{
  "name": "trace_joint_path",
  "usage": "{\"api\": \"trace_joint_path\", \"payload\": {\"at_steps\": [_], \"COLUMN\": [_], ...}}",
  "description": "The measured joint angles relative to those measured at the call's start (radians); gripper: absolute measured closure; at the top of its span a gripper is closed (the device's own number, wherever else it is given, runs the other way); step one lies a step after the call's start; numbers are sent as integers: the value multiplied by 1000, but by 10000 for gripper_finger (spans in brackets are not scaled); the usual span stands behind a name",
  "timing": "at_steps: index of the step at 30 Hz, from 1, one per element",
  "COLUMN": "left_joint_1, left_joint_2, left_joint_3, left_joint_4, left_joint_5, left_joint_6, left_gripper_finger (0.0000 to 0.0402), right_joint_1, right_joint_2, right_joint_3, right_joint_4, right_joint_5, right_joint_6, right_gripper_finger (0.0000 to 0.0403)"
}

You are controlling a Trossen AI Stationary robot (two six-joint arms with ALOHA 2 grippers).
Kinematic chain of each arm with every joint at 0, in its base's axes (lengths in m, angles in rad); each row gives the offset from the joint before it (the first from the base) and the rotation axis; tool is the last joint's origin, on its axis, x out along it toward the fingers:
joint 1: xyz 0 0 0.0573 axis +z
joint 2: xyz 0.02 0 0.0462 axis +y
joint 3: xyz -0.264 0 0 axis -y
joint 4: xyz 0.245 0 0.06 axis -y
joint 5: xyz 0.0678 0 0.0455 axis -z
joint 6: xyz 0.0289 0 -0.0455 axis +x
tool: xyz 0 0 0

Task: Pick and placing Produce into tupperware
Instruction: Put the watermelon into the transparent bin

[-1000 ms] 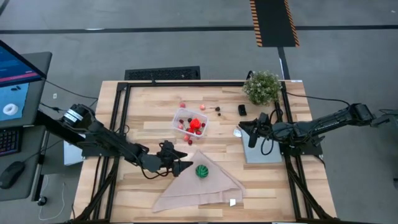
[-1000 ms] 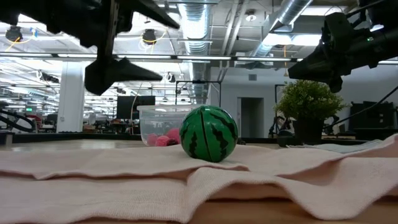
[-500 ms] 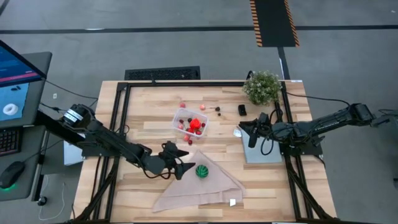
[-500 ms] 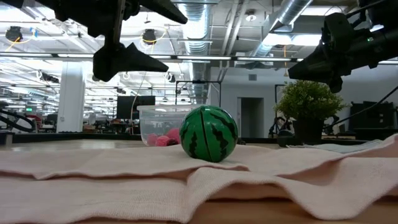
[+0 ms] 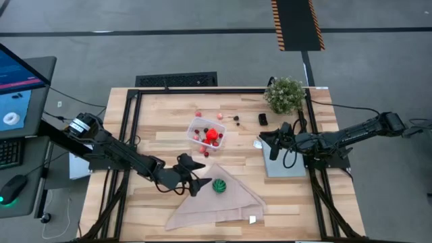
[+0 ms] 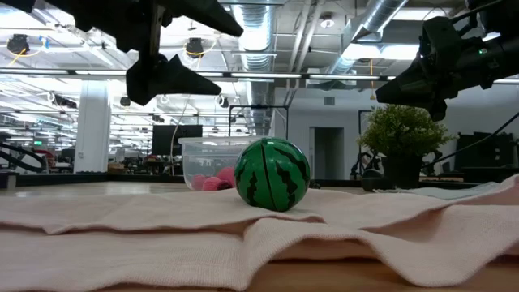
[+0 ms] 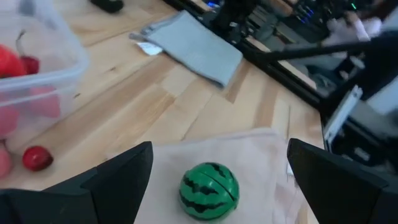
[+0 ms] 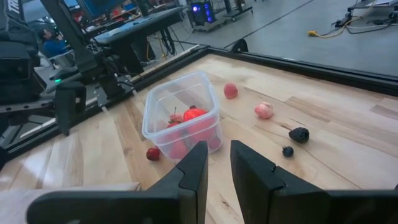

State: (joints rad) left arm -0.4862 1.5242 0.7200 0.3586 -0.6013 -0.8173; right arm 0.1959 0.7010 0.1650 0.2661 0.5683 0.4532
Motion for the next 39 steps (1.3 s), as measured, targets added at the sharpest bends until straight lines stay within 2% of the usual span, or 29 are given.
{"api": "trace_joint_path", "payload": {"at_steps": [6, 13, 19, 23, 31, 34, 39], "left_joint_1": [-9, -3, -1, -3, -2, -5, -13], "left_joint_2": [0, 75, 129, 132, 132, 132, 134], "left_joint_3": [0, -1, 5, 5, 5, 12, 79], "left_joint_4": [22, 91, 267, 247, 232, 225, 104], "left_joint_5": [-15, -111, -19, 11, 0, -84, -211], "left_joint_6": [88, -80, -104, -73, -9, -53, -86], "left_gripper_finger": [39, 39, 39, 39, 39, 39, 39], "right_joint_1": [0, 0, 0, 0, 0, 0, 0], "right_joint_2": [0, 0, 0, 0, 0, 0, 0], "right_joint_3": [0, 0, 0, 0, 0, 0, 0], "right_joint_4": [0, -2, -3, -3, -3, -4, -3], "right_joint_5": [0, 0, 0, 0, 0, 0, 0], "right_joint_6": [0, 0, 0, 0, 0, 0, 0], "right_gripper_finger": [310, 310, 310, 310, 310, 310, 310]}}
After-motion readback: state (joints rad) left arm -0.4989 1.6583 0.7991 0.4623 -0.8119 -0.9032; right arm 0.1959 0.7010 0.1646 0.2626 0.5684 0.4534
